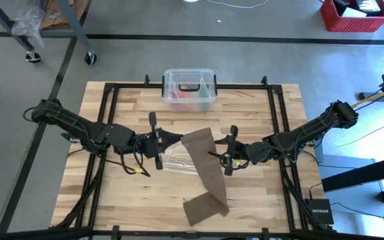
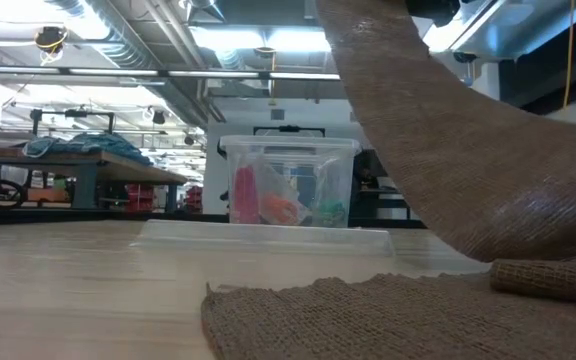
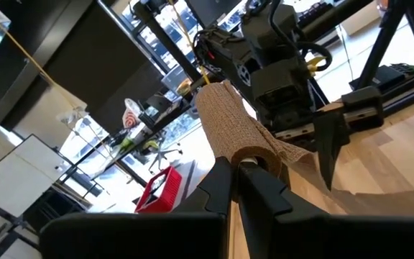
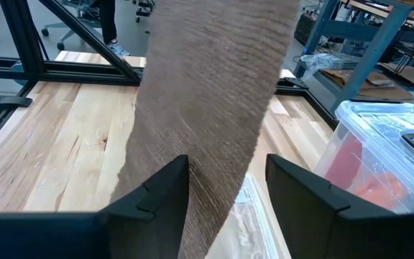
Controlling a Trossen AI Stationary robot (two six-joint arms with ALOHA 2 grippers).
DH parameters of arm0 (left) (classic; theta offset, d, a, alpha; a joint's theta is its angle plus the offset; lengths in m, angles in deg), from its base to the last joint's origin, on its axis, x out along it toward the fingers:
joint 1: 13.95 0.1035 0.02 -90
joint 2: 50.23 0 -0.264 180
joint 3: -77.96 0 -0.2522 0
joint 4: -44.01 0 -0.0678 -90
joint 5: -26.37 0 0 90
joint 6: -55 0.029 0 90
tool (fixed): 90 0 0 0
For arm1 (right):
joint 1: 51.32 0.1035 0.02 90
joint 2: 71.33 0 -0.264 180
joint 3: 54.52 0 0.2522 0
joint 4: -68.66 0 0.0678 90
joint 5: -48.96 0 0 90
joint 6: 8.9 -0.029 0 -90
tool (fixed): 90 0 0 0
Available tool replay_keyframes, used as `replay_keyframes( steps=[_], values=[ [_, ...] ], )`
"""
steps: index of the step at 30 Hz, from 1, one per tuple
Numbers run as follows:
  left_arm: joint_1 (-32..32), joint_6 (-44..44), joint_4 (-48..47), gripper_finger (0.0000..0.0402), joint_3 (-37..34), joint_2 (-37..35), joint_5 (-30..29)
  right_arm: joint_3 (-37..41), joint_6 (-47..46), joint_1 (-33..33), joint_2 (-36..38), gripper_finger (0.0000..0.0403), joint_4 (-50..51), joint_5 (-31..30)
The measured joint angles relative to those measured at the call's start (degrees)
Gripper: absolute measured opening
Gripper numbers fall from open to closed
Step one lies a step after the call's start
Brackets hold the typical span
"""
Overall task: Roll bandage
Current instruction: Roll the brown bandage
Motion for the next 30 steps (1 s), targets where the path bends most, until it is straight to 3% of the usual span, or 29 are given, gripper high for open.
replay_keyframes(
  steps=[18,25,27,30],
  values=[
    [-0.1,-2.6,2.1,0.0008,0.0,0.1,0.8,0.0,-0.7,0.0,0.0,0.0186,-1.8,-1.7],
    [-0.1,-2.6,4.6,0.0008,0.0,0.1,0.9,-0.2,-6.5,0.0,0.1,0.0186,-2.6,7.4],
    [-0.1,-3.0,4.4,0.0008,0.0,0.2,0.9,-1.5,-4.6,0.0,0.6,0.0186,1.3,11.8],
    [-0.1,-3.0,4.1,0.0008,0.0,0.6,0.9,-5.3,-6.3,0.1,2.4,0.0186,8.4,13.0]
  ],
)
